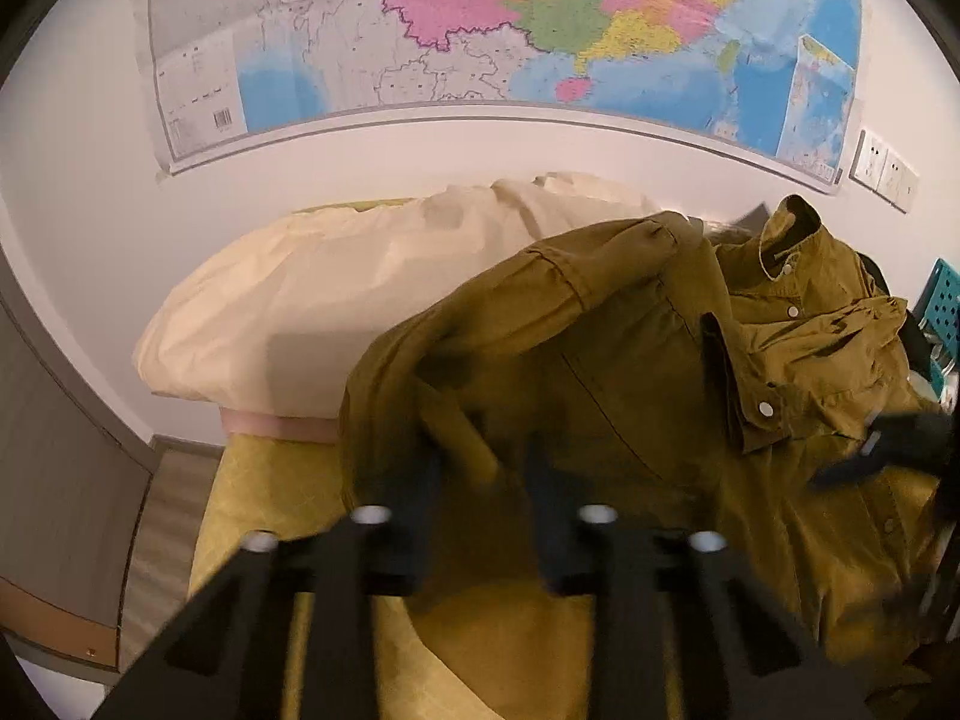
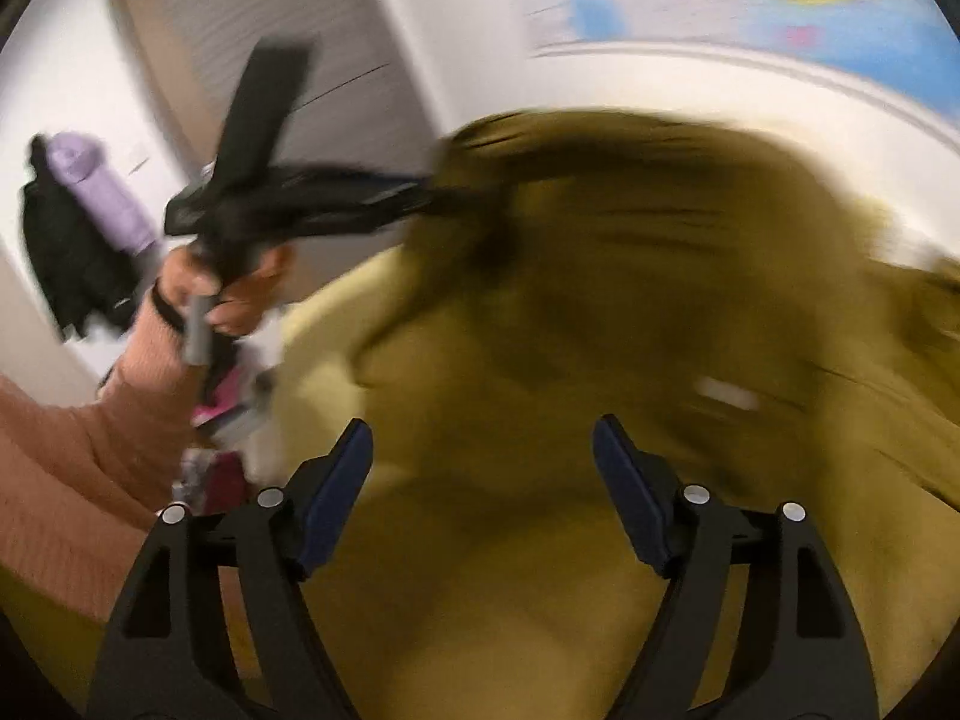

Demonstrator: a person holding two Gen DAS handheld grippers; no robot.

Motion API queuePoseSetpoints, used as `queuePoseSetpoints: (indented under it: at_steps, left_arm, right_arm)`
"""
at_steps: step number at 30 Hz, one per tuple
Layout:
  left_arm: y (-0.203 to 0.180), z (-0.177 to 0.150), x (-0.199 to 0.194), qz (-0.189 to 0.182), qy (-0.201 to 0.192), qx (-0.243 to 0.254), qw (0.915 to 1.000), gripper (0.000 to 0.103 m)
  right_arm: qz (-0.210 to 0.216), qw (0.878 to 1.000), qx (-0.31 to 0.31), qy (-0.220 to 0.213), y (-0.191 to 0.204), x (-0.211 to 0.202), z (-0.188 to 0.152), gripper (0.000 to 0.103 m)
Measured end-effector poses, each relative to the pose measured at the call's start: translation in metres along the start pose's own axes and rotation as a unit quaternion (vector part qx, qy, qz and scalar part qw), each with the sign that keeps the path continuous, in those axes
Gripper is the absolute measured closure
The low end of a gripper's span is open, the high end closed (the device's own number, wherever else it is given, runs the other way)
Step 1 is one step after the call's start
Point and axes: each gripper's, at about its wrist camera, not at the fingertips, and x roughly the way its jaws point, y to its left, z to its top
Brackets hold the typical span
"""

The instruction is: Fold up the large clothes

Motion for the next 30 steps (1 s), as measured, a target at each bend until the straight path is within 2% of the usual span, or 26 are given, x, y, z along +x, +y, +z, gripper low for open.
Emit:
queuePoseSetpoints:
  at_steps: [2,4,7,9,10,11,12,14,16,18,20,21,24,25,27,28,30]
  left_arm:
    - [0.001,0.002,0.002,-0.007,-0.002,0.002,1.0000,0.091]
    - [0.004,0.004,-0.001,-0.013,-0.002,0.003,0.9999,0.093]
    - [0.007,0.005,-0.006,-0.044,-0.004,-0.002,0.9990,0.093]
    - [0.009,0.006,-0.010,-0.064,-0.003,-0.004,0.9979,0.093]
    - [0.009,0.007,-0.013,-0.072,-0.004,-0.007,0.9974,0.093]
    - [0.012,0.008,-0.017,-0.085,-0.006,-0.015,0.9963,0.090]
    - [0.014,0.009,-0.022,-0.096,-0.011,-0.020,0.9951,0.087]
    - [0.020,0.013,-0.040,-0.132,-0.039,-0.029,0.9901,0.067]
    - [0.026,0.018,-0.060,-0.166,-0.074,-0.040,0.9825,0.057]
    - [0.030,0.024,-0.080,-0.194,-0.108,-0.049,0.9738,0.053]
    - [0.026,0.030,-0.094,-0.194,-0.133,-0.044,0.9710,0.045]
    - [0.021,0.032,-0.096,-0.189,-0.138,-0.036,0.9716,0.045]
    - [0.000,0.040,-0.088,-0.195,-0.127,-0.012,0.9723,0.043]
    - [-0.010,0.042,-0.081,-0.195,-0.118,-0.002,0.9737,0.043]
    - [-0.029,0.046,-0.064,-0.191,-0.100,0.018,0.9763,0.043]
    - [-0.037,0.046,-0.054,-0.195,-0.088,0.023,0.9765,0.043]
    - [-0.056,0.048,-0.031,-0.194,-0.062,0.038,0.9783,0.043]
  right_arm:
    - [0.030,0.999,-0.017,-0.003,0.020,0.028,0.010,0.021]
    - [0.054,0.998,-0.019,0.003,0.036,0.059,0.020,0.021]
    - [0.058,0.998,-0.017,0.001,0.048,0.090,0.027,0.023]
    - [0.056,0.998,-0.009,0.016,0.049,0.113,0.034,0.048]
    - [0.073,0.997,0.003,0.031,0.047,0.122,0.038,0.078]
    - [0.083,0.996,0.009,0.033,0.046,0.121,0.040,0.098]
    - [0.093,0.995,0.009,0.026,0.046,0.114,0.042,0.099]
    - [0.096,0.995,-0.008,-0.008,0.048,0.081,0.050,0.100]
    - [0.114,0.993,-0.010,-0.035,0.043,0.039,0.060,0.100]
    - [0.120,0.990,-0.007,-0.072,0.031,-0.025,0.070,0.101]
    - [0.101,0.989,-0.016,-0.105,0.020,-0.082,0.073,0.101]
    - [0.083,0.990,-0.017,-0.115,0.011,-0.113,0.073,0.101]
    - [0.006,0.993,-0.014,-0.119,-0.017,-0.185,0.060,0.101]
    - [-0.039,0.993,-0.006,-0.109,-0.029,-0.210,0.053,0.101]
    - [-0.096,0.992,0.007,-0.086,-0.047,-0.237,0.043,0.101]
    - [-0.141,0.987,0.026,-0.068,-0.063,-0.254,0.031,0.101]
    - [-0.191,0.979,0.056,-0.043,-0.089,-0.276,0.009,0.101]
